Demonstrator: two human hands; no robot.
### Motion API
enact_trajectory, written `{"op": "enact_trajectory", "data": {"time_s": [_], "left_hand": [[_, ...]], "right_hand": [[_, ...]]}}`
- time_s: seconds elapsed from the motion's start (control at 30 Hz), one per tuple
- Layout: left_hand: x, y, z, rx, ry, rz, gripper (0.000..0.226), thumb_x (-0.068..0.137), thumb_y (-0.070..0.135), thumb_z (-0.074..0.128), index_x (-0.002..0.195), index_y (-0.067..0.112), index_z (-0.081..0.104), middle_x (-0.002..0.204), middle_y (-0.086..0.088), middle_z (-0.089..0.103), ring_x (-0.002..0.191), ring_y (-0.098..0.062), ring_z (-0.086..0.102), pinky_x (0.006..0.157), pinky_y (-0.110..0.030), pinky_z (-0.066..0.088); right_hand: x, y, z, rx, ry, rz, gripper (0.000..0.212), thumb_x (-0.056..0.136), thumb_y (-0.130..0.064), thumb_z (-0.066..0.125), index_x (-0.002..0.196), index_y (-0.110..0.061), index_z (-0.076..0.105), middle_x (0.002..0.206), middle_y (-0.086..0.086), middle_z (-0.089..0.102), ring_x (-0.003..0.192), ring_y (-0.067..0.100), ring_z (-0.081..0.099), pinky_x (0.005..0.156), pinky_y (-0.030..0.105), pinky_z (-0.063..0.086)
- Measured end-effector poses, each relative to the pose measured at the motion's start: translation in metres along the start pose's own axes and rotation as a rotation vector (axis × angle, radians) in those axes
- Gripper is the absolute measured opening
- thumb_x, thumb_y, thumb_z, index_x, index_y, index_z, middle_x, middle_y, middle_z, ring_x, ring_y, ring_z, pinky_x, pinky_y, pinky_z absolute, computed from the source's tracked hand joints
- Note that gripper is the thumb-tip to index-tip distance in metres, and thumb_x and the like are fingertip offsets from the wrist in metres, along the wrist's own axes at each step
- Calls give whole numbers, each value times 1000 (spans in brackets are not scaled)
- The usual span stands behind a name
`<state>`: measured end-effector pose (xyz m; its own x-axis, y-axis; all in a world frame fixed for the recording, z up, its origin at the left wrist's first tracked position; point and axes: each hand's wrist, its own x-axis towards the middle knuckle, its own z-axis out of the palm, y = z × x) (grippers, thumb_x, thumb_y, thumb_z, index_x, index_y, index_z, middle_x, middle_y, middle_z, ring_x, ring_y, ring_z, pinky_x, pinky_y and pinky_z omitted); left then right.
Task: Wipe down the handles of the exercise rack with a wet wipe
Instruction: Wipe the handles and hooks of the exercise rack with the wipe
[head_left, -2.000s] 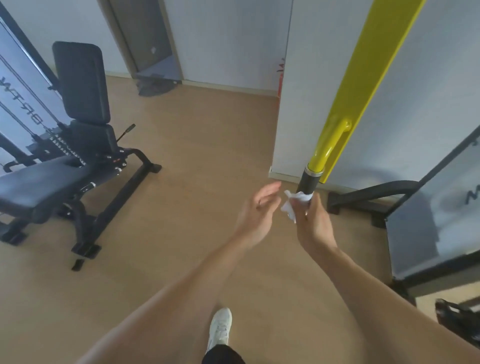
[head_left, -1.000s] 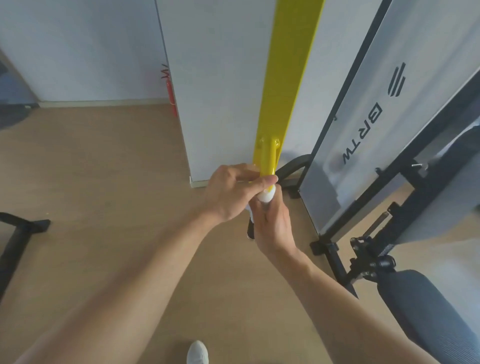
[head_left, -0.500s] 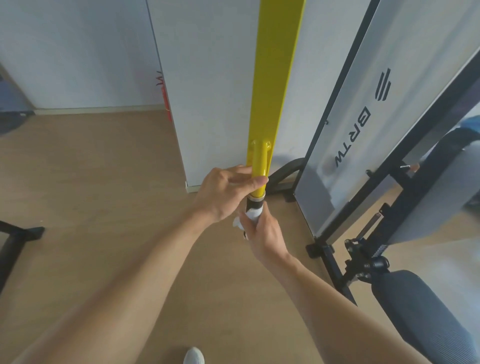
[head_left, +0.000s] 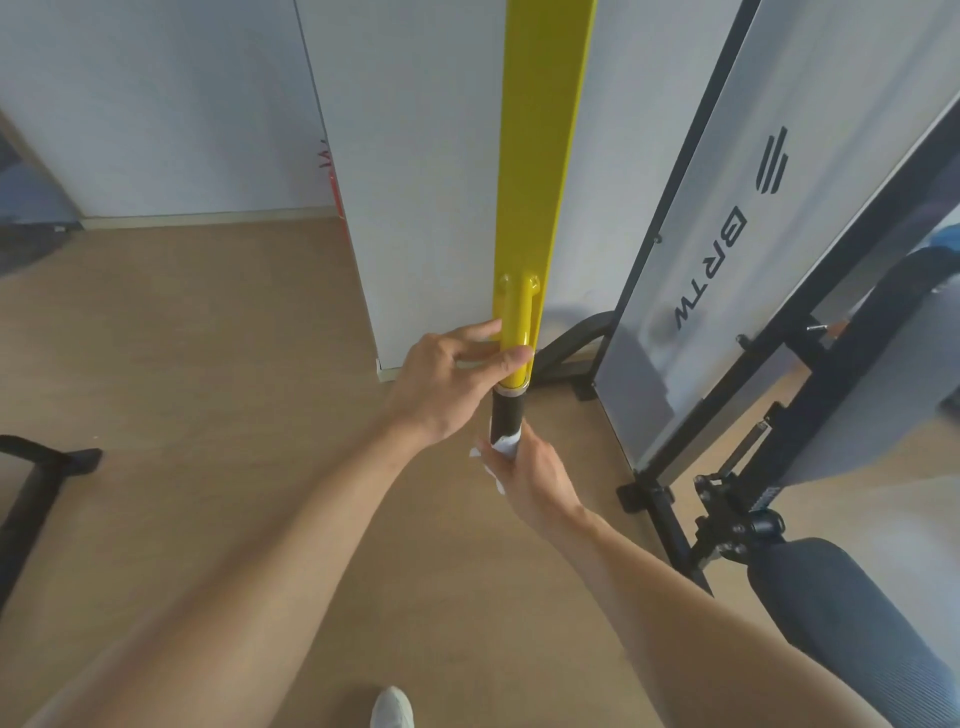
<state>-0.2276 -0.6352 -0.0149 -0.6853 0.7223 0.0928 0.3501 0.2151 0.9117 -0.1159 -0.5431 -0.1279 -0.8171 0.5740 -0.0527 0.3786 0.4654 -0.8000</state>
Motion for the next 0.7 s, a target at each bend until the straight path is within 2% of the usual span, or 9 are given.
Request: {"op": "enact_trajectory", "data": {"time_s": [0.1, 0.2, 0.3, 0.37, 0.43, 0.5, 0.57, 0.63, 0.7], "left_hand": [[0, 0, 0, 23, 1, 24, 31, 66, 78, 61, 88, 59, 72, 127, 23, 66, 122, 0, 58, 108, -34, 44], [0, 0, 1, 35, -17, 26, 32, 67, 77, 60, 90, 58, 73, 132, 23, 63, 124, -2, 57, 108, -36, 44], [0, 0, 4, 41, -13, 18, 29, 67, 79, 58, 88, 62, 70, 129, 20, 65, 123, -2, 58, 107, -32, 45], [-1, -1, 4, 63, 4, 6, 38, 67, 80, 57, 92, 54, 71, 127, 20, 67, 124, -3, 58, 105, -29, 43], [-2, -1, 3, 85, 15, -2, 42, 69, 78, 59, 94, 47, 73, 124, 20, 68, 124, -3, 57, 104, -28, 41], [-4, 0, 1, 84, 15, -11, 35, 71, 73, 63, 92, 47, 73, 123, 19, 69, 123, -2, 58, 103, -27, 41], [-4, -1, -1, 52, 2, -24, 29, 74, 69, 67, 92, 48, 75, 123, 19, 69, 122, -1, 58, 104, -26, 42], [-4, -4, 1, 23, -5, -31, 44, 70, 71, 66, 103, 43, 75, 123, 19, 69, 121, -2, 59, 105, -28, 43], [-3, -5, 5, 17, -3, -48, 64, 65, 78, 61, 113, 38, 74, 119, 19, 71, 120, -3, 60, 107, -31, 44]], "right_hand": [[4, -30, -17, 122, 124, -98, 20, 93, -47, 58, 96, -27, 57, 72, -5, 68, 63, 13, 64, 57, 35, 52], [15, -54, -31, 175, 207, -170, 13, 92, -35, 59, 101, -26, 59, 71, -1, 67, 65, 17, 64, 55, 34, 50], [10, -31, -16, 168, 145, -81, 11, 92, -41, 59, 96, -32, 58, 65, -9, 66, 58, 14, 62, 53, 36, 50], [3, -3, -2, 75, 45, 26, 18, 92, -47, 59, 93, -29, 60, 62, -15, 65, 55, 9, 60, 54, 36, 51], [-1, 6, 1, -13, -11, 49, 27, 90, -54, 57, 94, -27, 60, 69, -10, 69, 60, 12, 63, 59, 39, 55], [1, -14, -9, 39, 34, 1, 28, 89, -54, 59, 91, -26, 58, 71, -5, 71, 59, 13, 64, 55, 36, 55], [7, -42, -23, 188, 122, -63, 18, 90, -46, 61, 92, -28, 59, 72, -1, 70, 59, 15, 64, 50, 36, 53], [11, -60, -31, 253, 179, -111, 14, 91, -39, 61, 100, -28, 61, 75, 0, 71, 63, 16, 65, 51, 34, 51], [9, -51, -22, 237, 169, -102, 16, 91, -40, 62, 103, -29, 60, 72, -7, 69, 62, 13, 63, 50, 33, 48]]}}
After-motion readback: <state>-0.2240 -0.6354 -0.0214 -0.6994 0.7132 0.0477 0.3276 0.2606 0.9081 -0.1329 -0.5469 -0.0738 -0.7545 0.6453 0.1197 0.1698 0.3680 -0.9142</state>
